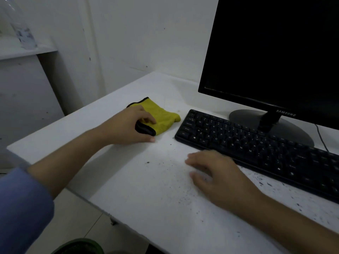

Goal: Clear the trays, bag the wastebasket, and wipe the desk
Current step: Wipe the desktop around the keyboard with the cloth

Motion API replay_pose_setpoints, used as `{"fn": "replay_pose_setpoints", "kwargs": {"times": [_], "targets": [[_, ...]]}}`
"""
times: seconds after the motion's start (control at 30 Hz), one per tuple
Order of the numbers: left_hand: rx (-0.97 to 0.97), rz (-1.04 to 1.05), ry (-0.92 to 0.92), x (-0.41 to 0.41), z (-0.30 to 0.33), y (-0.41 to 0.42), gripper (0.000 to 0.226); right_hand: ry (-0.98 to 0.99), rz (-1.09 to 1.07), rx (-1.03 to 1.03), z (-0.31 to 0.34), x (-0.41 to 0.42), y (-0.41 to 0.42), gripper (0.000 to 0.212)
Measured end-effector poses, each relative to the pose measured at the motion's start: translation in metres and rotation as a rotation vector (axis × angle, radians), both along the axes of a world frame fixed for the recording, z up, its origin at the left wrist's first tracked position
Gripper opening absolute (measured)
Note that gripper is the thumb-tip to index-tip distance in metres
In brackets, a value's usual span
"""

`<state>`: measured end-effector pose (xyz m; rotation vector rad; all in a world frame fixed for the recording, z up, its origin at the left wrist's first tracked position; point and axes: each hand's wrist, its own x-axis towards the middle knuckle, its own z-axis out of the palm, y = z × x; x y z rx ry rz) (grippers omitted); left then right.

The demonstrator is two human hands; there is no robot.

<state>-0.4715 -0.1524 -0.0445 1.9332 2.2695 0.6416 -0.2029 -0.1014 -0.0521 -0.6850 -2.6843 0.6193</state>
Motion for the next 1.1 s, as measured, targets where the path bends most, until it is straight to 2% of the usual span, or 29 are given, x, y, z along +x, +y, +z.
{"fn": "replay_pose_setpoints", "kwargs": {"times": [0.07, 0.13, 0.2, 0.3, 0.4, 0.53, 0.57, 0.7, 0.87, 1.0, 1.1], "targets": [[0.053, 0.02, 0.009, 0.002, -0.005, -0.003, 0.058, 0.108, -0.066, -0.134, 0.021, -0.024, 0.01, 0.025], [0.098, 0.047, 0.02, 0.003, -0.006, -0.004, 0.05, 0.159, -0.083, -0.059, 0.037, -0.054, 0.028, 0.024], [0.162, 0.066, 0.031, 0.007, -0.005, -0.005, 0.035, 0.077, -0.093, 0.017, 0.042, -0.085, 0.054, 0.034], [0.246, 0.071, 0.018, 0.011, -0.005, -0.005, 0.027, -0.179, -0.121, 0.015, 0.036, -0.12, 0.084, 0.052], [0.281, 0.081, -0.013, 0.009, -0.011, -0.007, 0.032, -0.275, -0.102, 0.036, 0.029, -0.14, 0.093, 0.055], [0.211, 0.145, -0.074, 0.004, -0.014, -0.019, 0.063, -0.209, -0.062, 0.057, 0.032, -0.147, 0.1, 0.04], [0.194, 0.158, -0.09, 0.0, -0.013, -0.022, 0.064, -0.188, -0.045, 0.055, 0.035, -0.148, 0.103, 0.039], [0.091, 0.175, -0.082, -0.013, -0.004, -0.029, 0.036, -0.14, 0.0, 0.044, 0.054, -0.145, 0.114, 0.035], [0.01, 0.264, -0.111, -0.019, -0.004, -0.035, 0.014, -0.377, -0.087, 0.16, 0.056, -0.147, 0.12, 0.045], [0.017, 0.332, -0.208, -0.022, -0.002, -0.033, 0.003, -0.145, -0.038, 0.05, 0.046, -0.169, 0.088, 0.031], [0.036, 0.395, -0.248, -0.024, -0.003, -0.03, 0.006, -0.135, 0.033, 0.043, 0.028, -0.19, 0.059, 0.027]]}}
